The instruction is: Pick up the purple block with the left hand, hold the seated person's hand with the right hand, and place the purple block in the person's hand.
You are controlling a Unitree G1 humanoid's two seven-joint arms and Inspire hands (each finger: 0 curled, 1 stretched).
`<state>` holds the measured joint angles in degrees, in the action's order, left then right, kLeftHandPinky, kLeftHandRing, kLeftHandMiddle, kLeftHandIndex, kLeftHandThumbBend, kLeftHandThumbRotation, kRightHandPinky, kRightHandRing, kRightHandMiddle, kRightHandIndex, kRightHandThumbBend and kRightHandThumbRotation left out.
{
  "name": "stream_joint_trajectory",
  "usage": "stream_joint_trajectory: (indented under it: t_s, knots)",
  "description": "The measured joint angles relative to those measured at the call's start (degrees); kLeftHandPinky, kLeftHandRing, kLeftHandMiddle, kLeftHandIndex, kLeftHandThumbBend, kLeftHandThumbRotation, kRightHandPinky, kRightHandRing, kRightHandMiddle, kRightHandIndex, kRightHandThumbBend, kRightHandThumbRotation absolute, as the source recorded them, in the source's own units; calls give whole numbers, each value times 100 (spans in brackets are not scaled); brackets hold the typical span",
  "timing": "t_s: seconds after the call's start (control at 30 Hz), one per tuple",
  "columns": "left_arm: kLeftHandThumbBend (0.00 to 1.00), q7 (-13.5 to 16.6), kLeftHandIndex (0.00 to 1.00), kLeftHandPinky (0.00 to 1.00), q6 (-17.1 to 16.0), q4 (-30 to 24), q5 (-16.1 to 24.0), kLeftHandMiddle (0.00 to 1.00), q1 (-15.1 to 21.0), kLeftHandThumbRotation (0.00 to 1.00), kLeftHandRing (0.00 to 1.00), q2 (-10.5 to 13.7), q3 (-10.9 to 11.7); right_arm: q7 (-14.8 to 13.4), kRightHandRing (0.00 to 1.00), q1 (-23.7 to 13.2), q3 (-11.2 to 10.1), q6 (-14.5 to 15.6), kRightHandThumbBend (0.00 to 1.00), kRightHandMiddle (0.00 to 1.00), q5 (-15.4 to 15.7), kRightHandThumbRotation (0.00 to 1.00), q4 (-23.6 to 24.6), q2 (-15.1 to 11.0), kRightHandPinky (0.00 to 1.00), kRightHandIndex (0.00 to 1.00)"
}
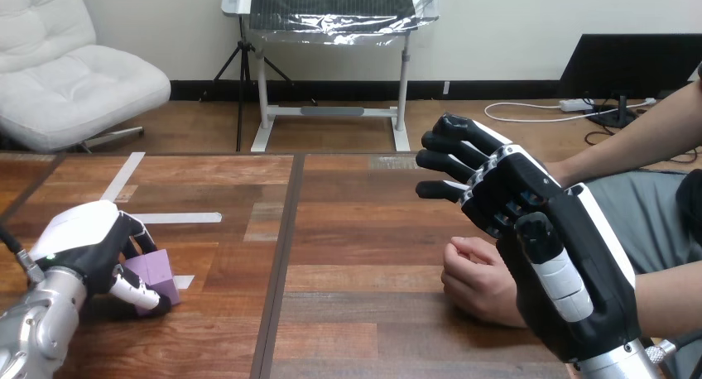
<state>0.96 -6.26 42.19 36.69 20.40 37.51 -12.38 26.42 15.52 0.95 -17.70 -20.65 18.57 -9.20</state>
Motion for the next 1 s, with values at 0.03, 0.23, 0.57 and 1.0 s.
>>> stream_joint_trajectory:
  t_s: [0.03, 0.23, 0.57, 1.0]
  knots:
    - [66, 18, 51, 42, -3, 8, -9, 48, 0, 0, 43, -4, 0, 0, 84, 0, 0, 0, 90, 84, 0, 74, 0, 0, 75, 84]
    - [66, 71, 51, 39, -4, 35, -40, 47, -1, 0, 41, -25, 0, -2, 84, 0, -3, 0, 91, 84, 2, 74, 0, 0, 75, 84]
    - [66, 185, 50, 34, -5, 41, -133, 44, -5, 0, 37, -47, 1, -5, 83, 0, -3, 0, 92, 84, 11, 74, 0, 1, 75, 84]
    - [64, 168, 49, 25, -3, -193, -644, 40, -92, 0, 32, -110, 143, -6, 83, 0, -4, 0, 91, 84, 11, 74, 0, 1, 75, 84]
